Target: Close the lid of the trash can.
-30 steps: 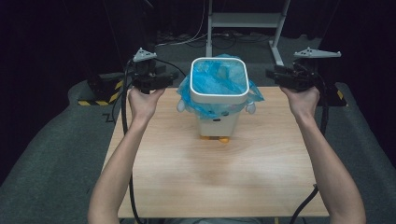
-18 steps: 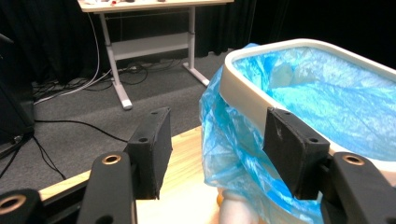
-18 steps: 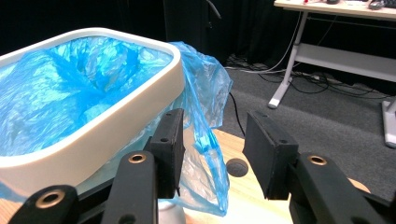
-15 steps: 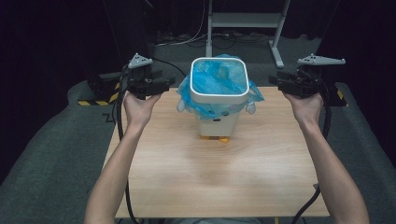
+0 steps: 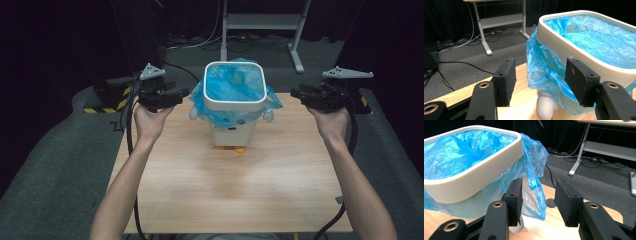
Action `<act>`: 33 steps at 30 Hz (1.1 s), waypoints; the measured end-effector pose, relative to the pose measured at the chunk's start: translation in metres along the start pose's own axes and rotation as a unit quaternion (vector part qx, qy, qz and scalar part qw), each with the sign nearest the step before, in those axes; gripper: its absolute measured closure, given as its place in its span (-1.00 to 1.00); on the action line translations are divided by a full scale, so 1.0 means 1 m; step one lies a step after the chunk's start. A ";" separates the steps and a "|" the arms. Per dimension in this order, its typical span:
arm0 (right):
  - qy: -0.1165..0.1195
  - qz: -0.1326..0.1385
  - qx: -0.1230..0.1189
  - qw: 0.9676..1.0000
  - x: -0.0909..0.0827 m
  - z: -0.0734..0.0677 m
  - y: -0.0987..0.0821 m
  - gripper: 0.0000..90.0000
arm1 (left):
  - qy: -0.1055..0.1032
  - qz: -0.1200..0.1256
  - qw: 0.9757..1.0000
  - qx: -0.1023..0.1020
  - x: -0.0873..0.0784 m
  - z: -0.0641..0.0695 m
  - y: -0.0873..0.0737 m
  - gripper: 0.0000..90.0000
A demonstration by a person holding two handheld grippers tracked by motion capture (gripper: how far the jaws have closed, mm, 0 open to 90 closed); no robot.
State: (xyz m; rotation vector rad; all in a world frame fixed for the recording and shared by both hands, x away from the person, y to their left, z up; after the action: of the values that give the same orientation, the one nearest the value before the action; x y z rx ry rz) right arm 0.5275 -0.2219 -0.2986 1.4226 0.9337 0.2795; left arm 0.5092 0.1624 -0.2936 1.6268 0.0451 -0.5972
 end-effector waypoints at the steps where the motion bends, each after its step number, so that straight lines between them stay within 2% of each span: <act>1: 0.001 -0.001 0.000 1.000 -0.001 0.000 -0.001 0.28 | 0.000 0.000 1.000 0.000 0.000 0.000 0.000 -0.08; 8: -0.003 0.001 -0.006 1.000 -0.004 -0.003 -0.008 0.28 | -0.002 0.001 1.000 -0.006 -0.002 -0.001 -0.008 -0.08; 12: -0.004 -0.005 -0.009 1.000 -0.003 -0.004 -0.015 0.27 | 0.014 0.014 1.000 -0.005 -0.005 -0.004 -0.011 -0.07; 18: -0.003 -0.003 -0.013 1.000 -0.003 -0.008 -0.022 0.27 | 0.011 0.017 1.000 -0.013 -0.007 -0.005 -0.017 -0.07; 33: 0.005 0.004 0.001 1.000 -0.008 -0.008 -0.041 0.27 | -0.001 0.018 1.000 -0.023 -0.007 -0.002 -0.028 -0.06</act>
State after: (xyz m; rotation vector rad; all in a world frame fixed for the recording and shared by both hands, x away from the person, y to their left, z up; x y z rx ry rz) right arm 0.5020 -0.2289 -0.3318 1.4279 0.9363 0.2910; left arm 0.4932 0.1715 -0.3165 1.5797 0.0279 -0.5674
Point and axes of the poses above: each handheld gripper's, and its own axes: x roughly forward along the jaws, y roughly out of its top, z roughly to its right, the point moved 7 cm from there along x, roughly forward along the jaws, and after that the axes turned 11 degrees about y, right-handed, at the moved point
